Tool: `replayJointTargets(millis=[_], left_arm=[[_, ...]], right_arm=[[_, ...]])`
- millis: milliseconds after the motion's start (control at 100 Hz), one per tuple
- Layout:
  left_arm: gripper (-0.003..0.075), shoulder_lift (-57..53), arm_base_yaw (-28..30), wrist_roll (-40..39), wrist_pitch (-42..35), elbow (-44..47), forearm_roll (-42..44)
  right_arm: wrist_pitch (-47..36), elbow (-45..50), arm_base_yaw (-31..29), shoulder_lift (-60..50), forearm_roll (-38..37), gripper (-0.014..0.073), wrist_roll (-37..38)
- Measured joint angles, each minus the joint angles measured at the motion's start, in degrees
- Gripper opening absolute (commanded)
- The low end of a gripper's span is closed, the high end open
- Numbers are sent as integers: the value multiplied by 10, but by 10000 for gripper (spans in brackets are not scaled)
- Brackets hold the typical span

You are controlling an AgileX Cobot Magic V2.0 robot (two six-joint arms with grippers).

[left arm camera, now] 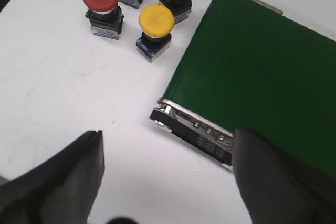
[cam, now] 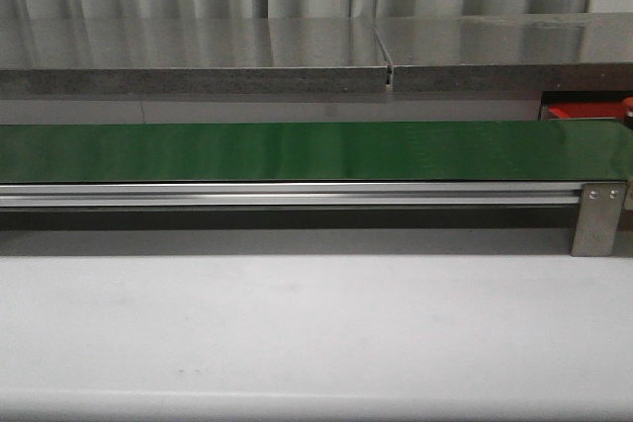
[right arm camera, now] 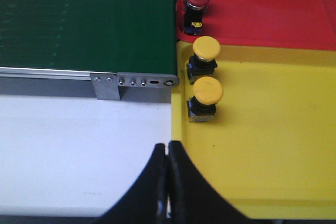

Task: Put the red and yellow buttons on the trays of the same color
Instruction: 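Move the left gripper over the pile of buttons beside the belt, then grasp a yellow button with the left gripper and lift it over the belt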

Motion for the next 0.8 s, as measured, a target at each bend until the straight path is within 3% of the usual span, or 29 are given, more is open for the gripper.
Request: replayJointTargets(millis=[530,800], left_arm=[[514,283,6,-9,171,-283,-24],[514,379,6,-26,210,-374,-23]], right_arm=[[0,0,0,0,0,-117,0],[0,0,0,0,0,-117,1]])
